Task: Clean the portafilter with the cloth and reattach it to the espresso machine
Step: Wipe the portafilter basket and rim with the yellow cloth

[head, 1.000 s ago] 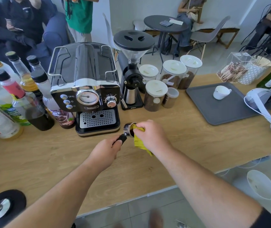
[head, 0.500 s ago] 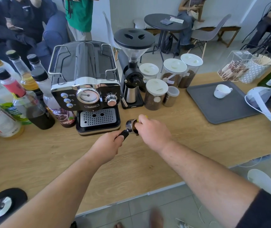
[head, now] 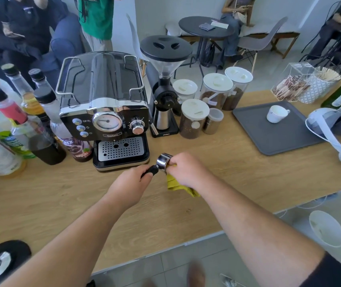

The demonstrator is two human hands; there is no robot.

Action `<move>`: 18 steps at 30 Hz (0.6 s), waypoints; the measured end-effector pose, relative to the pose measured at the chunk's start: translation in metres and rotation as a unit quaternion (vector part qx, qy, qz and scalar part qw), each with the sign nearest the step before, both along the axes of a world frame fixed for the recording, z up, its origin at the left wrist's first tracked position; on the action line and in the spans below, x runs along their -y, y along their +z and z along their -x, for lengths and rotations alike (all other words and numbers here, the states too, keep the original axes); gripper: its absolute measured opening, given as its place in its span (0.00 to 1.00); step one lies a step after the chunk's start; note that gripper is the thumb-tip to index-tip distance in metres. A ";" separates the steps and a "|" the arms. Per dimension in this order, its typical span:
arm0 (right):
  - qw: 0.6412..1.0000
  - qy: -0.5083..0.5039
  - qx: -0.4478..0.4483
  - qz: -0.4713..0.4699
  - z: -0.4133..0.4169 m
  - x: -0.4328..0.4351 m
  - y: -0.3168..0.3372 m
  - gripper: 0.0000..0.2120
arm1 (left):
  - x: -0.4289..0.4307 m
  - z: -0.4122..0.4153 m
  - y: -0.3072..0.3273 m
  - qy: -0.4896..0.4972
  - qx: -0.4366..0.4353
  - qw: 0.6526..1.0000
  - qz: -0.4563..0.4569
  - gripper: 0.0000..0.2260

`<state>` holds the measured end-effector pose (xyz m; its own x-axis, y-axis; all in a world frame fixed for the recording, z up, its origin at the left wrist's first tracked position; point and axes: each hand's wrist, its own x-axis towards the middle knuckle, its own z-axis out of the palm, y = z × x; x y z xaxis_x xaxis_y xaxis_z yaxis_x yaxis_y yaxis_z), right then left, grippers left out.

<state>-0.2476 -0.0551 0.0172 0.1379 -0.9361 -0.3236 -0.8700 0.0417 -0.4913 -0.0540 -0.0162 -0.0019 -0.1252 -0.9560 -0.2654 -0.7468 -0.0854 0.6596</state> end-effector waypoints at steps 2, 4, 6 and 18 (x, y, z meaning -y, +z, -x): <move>0.963 -0.103 0.206 -0.136 0.016 0.001 0.006 0.07 | -0.005 -0.003 -0.006 0.006 -0.008 1.000 0.001 0.11; 0.913 -0.186 0.324 -0.164 0.024 -0.002 0.003 0.10 | -0.007 -0.002 -0.008 0.005 -0.016 1.000 0.014 0.12; 0.938 -0.195 0.271 -0.088 0.019 -0.006 -0.007 0.10 | -0.005 0.001 -0.007 -0.009 -0.004 0.999 0.038 0.14; 0.789 -0.269 0.522 -0.181 0.026 -0.025 -0.015 0.05 | 0.004 -0.011 -0.019 0.019 -0.013 0.999 0.040 0.19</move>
